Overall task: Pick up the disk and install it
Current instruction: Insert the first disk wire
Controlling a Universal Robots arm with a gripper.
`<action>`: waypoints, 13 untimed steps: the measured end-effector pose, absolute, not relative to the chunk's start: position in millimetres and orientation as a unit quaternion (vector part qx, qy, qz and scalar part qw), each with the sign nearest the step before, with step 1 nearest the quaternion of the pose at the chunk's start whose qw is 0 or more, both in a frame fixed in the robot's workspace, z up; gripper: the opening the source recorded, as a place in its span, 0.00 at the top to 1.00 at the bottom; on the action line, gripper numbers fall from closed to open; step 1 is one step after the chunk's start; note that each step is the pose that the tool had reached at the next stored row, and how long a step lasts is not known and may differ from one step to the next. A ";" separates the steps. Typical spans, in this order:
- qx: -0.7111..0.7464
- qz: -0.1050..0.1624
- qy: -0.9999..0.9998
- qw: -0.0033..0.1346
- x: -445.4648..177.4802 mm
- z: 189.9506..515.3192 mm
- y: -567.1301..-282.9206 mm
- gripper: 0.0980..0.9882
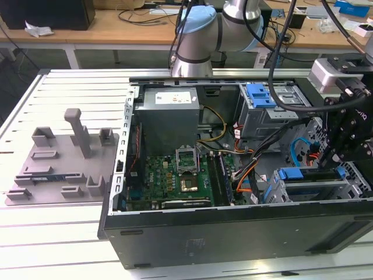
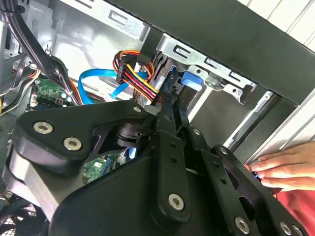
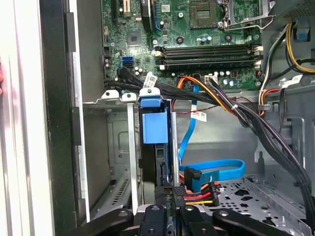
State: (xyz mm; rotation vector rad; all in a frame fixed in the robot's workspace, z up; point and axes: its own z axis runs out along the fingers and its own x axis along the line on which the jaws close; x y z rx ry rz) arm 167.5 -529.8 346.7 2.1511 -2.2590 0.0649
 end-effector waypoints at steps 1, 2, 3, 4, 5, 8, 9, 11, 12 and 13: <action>0.689 0.021 -0.724 0.011 167.5 346.4 -529.8 0.92; 0.689 0.021 -0.724 0.011 167.5 346.1 -529.8 0.92; 0.689 0.021 -0.724 0.011 167.5 345.9 -529.8 0.92; 0.690 0.021 -0.724 0.011 167.5 345.7 -529.8 0.92; 0.690 0.021 -0.724 0.011 167.5 345.4 -529.8 0.92; 0.690 0.021 -0.724 0.011 167.5 344.5 -529.8 0.92; 0.690 0.021 -0.724 0.011 167.5 344.2 -529.8 0.92; 0.690 0.021 -0.724 0.011 167.5 343.7 -529.8 0.92; 0.690 0.021 -0.724 0.011 167.5 343.4 -529.8 0.92; 0.690 0.021 -0.724 0.011 167.5 343.1 -529.8 0.92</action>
